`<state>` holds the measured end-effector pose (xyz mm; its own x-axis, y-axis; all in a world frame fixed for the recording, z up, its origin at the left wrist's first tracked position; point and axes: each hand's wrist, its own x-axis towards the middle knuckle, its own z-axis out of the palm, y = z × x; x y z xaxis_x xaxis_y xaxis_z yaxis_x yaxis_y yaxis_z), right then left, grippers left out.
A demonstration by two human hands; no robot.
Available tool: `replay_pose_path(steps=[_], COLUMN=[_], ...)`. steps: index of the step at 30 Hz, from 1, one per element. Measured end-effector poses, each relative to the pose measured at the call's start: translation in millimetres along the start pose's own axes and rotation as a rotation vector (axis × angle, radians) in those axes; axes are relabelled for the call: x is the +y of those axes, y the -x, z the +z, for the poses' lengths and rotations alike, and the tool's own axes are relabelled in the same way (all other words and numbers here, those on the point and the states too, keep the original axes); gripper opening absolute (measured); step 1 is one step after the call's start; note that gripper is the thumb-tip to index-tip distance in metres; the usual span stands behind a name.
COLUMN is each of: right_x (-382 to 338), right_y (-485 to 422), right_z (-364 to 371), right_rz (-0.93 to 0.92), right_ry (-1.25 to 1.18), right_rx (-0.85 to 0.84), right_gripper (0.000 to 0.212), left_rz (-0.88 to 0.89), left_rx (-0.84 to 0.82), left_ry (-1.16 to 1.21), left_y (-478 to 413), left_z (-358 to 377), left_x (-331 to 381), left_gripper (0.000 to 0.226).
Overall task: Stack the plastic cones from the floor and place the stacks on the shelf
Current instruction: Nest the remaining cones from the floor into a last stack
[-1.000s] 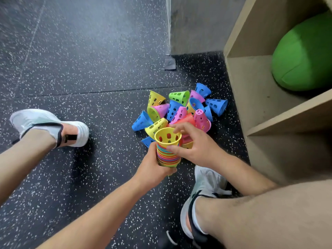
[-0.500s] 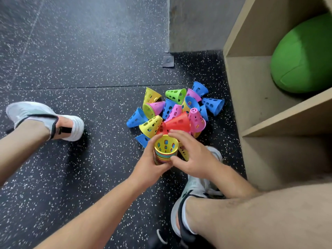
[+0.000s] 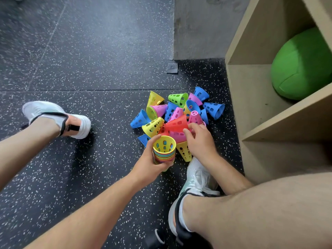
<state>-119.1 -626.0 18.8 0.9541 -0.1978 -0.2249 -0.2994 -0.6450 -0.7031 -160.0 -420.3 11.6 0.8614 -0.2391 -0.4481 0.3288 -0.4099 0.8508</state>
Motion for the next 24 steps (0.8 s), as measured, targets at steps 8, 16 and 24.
replay_pose_path(steps=[8, 16, 24], right_x=[-16, -13, -10], right_y=[-3, 6, 26], right_z=[-28, -22, -8], right_rz=[-0.327, -0.562, -0.339], right_ry=[-0.124, 0.0, -0.099], right_rx=[0.065, -0.189, -0.23], right_gripper=[0.025, 0.022, 0.037], left_rz=[-0.029, -0.013, 0.018], left_rx=[0.052, 0.012, 0.003], left_ry=[0.045, 0.072, 0.027], left_y=[-6, -13, -14], left_z=[1, 0, -2], left_x=[-3, -4, -7], left_gripper=[0.101, 0.127, 0.12])
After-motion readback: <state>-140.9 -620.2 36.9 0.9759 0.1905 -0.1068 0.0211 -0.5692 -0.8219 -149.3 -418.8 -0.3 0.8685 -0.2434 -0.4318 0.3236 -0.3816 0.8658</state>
